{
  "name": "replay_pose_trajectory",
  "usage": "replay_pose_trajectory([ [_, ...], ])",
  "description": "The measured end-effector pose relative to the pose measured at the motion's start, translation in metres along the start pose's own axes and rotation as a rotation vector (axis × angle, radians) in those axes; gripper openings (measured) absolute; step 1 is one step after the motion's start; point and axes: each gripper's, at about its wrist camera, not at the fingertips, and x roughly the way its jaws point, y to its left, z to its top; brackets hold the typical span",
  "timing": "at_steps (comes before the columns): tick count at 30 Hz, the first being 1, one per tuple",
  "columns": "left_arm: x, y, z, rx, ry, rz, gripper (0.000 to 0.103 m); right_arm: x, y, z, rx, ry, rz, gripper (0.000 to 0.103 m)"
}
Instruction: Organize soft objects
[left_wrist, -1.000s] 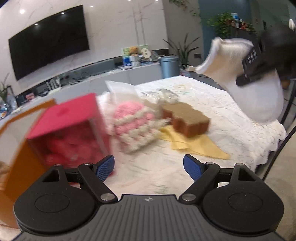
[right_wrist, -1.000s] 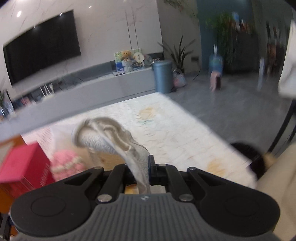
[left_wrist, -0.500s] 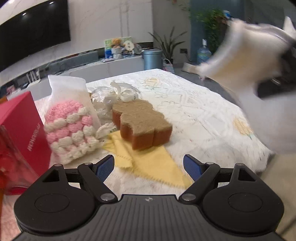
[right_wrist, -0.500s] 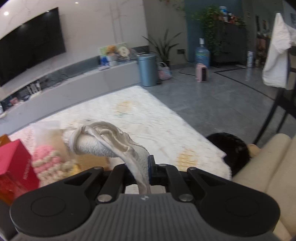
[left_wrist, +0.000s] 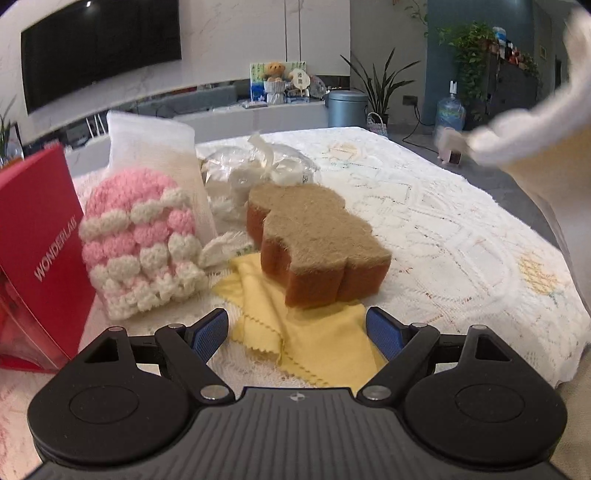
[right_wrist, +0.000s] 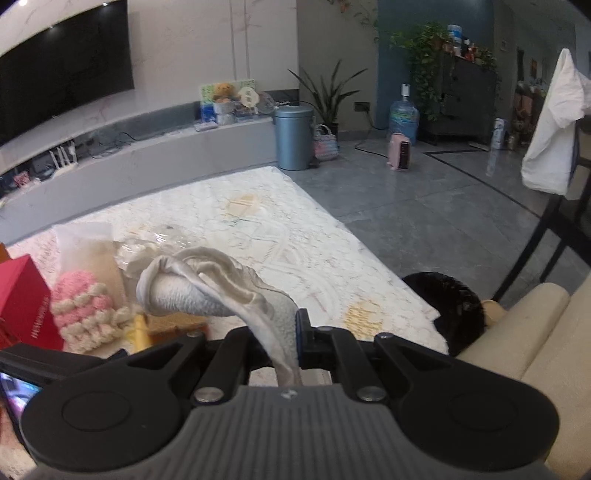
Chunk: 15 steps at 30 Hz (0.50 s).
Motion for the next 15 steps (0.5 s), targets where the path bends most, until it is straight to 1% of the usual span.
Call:
replay_pose_trajectory([
  [1, -0.001, 0.003, 0.000, -0.011, 0.004, -0.013, 0.098, 0.000, 0.000, 0.000, -0.008, 0.004, -0.013, 0.004],
  [2, -0.002, 0.005, 0.000, -0.014, 0.003, -0.022, 0.095, 0.001, 0.001, -0.001, -0.014, 0.007, -0.021, 0.004],
  [3, -0.003, 0.007, -0.001, -0.014, -0.004, -0.027, 0.089, 0.001, 0.002, -0.001, -0.018, 0.009, -0.023, 0.004],
  [4, -0.004, 0.008, -0.003, -0.009, -0.014, -0.027, 0.087, 0.001, 0.003, -0.002, -0.020, 0.012, -0.021, 0.004],
  [6, -0.006, 0.009, -0.006, 0.012, -0.038, -0.032, 0.077, 0.002, 0.006, -0.003, -0.032, 0.017, -0.017, 0.004],
  [7, -0.008, 0.009, -0.008, 0.026, -0.050, -0.037, 0.074, 0.002, 0.007, -0.002, -0.039, 0.018, -0.016, 0.004],
  [8, -0.010, 0.008, -0.011, 0.045, -0.060, -0.041, 0.067, 0.003, 0.009, -0.002, -0.046, 0.020, -0.014, 0.004],
  [9, -0.012, 0.007, -0.012, 0.064, -0.069, -0.046, 0.057, 0.003, 0.010, -0.002, -0.051, 0.021, -0.011, 0.004],
  [10, -0.014, 0.004, -0.013, 0.081, -0.075, -0.055, 0.052, 0.003, 0.011, -0.002, -0.054, 0.023, -0.009, 0.004],
  [11, -0.016, 0.002, -0.014, 0.099, -0.081, -0.069, 0.040, 0.003, 0.012, -0.002, -0.058, 0.025, -0.008, 0.005],
  [12, -0.018, 0.000, -0.016, 0.115, -0.085, -0.079, 0.031, 0.004, 0.013, -0.002, -0.061, 0.028, -0.010, 0.005],
  [13, -0.017, -0.003, -0.016, 0.131, -0.088, -0.083, 0.029, 0.005, 0.014, -0.003, -0.065, 0.030, -0.012, 0.005],
  [15, -0.020, -0.009, -0.019, 0.169, -0.100, -0.083, 0.018, 0.006, 0.015, -0.004, -0.071, 0.034, -0.015, 0.005],
])
